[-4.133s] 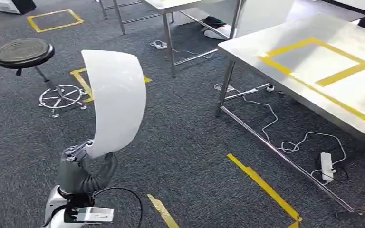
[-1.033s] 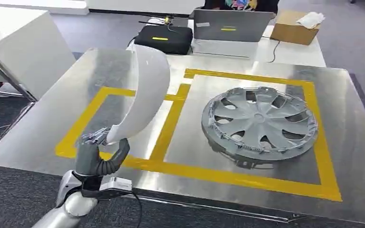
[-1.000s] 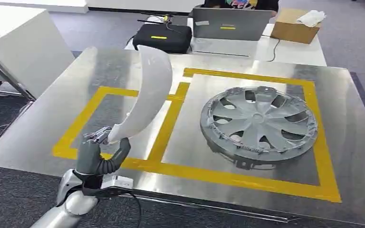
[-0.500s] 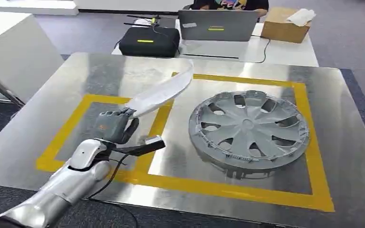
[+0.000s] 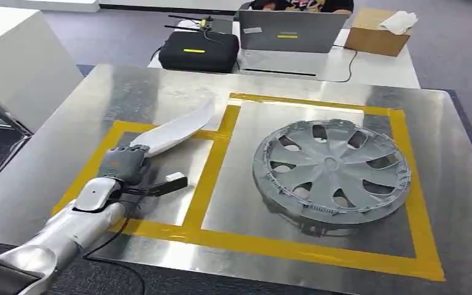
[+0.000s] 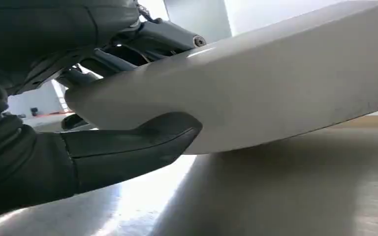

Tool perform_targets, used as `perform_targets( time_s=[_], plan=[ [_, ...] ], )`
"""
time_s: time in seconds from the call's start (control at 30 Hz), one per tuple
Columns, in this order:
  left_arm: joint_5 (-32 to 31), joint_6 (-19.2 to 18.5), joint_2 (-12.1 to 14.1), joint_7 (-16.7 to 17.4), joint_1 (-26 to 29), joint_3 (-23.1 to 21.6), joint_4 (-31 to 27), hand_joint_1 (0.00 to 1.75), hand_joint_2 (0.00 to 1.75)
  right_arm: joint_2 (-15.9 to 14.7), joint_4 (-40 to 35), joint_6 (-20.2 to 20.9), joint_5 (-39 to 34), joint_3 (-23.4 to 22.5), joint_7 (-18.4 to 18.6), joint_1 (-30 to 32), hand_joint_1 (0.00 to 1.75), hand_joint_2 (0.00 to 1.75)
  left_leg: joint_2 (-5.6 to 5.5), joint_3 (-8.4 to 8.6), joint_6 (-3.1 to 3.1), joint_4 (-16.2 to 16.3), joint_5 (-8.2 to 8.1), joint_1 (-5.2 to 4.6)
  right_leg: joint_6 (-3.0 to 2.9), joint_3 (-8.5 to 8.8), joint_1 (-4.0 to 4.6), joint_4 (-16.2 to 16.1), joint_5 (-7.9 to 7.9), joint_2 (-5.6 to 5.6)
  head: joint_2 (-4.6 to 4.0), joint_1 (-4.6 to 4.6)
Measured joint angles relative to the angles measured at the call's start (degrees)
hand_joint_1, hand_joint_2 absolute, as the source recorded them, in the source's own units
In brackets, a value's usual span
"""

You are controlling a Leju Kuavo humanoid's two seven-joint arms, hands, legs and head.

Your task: Take the parts from the cabinet and place them on the table.

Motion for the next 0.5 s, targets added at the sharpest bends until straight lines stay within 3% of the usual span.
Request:
perform_targets(
  time_s=[0.2, 0.23, 0.37, 0.4, 0.5],
  plan=[
    [0.29, 0.63, 1.51, -0.22, 0.02, 1.92, 0.72, 1.75, 1.75, 0.00, 0.00, -0.07, -0.55, 0.00, -0.11, 0.00, 0.00, 1.75, -0.02, 0.10, 0.06, -0.01, -0.05, 0.01, 0.06, 0.09, 0.00, -0.01, -0.03, -0.03, 0.00, 0.00],
    [0.59, 0.92, 1.90, -0.72, 0.23, 2.43, 0.70, 0.00, 1.75, 0.00, 0.02, -0.09, -0.74, -0.02, -0.13, 0.02, 0.00, 0.00, -0.02, 0.14, 0.06, -0.02, -0.06, 0.01, 0.06, 0.10, 0.01, -0.01, -0.03, -0.01, 0.00, 0.02],
    [2.88, 2.35, 4.72, -3.49, 3.33, 4.80, -1.41, 0.00, 1.75, 0.00, 0.02, -0.18, -1.44, -0.04, -0.05, 0.39, 0.00, 0.00, 0.03, 0.43, -0.01, -0.12, -0.15, 0.02, 0.05, 0.24, 0.01, -0.01, -0.10, 0.14, 0.00, -0.04],
    [3.37, 2.73, 5.36, -4.18, 4.60, 5.47, -2.76, 0.00, 0.00, 0.00, 0.02, -0.28, -1.60, -0.04, 0.02, 0.55, 0.00, 0.00, 0.02, 0.44, -0.01, -0.13, -0.16, 0.03, 0.05, 0.27, 0.02, 0.00, -0.16, 0.08, 0.00, -0.02],
    [5.62, 2.89, 6.95, -6.80, 9.92, 7.74, -8.82, 0.00, 0.00, 0.00, 0.02, -0.59, -2.10, -0.15, 0.02, 0.71, 0.00, 0.00, 0.01, 0.52, -0.04, -0.19, -0.21, 0.04, 0.00, 0.32, 0.04, 0.00, -0.28, 0.05, 0.00, -0.04]
  ],
)
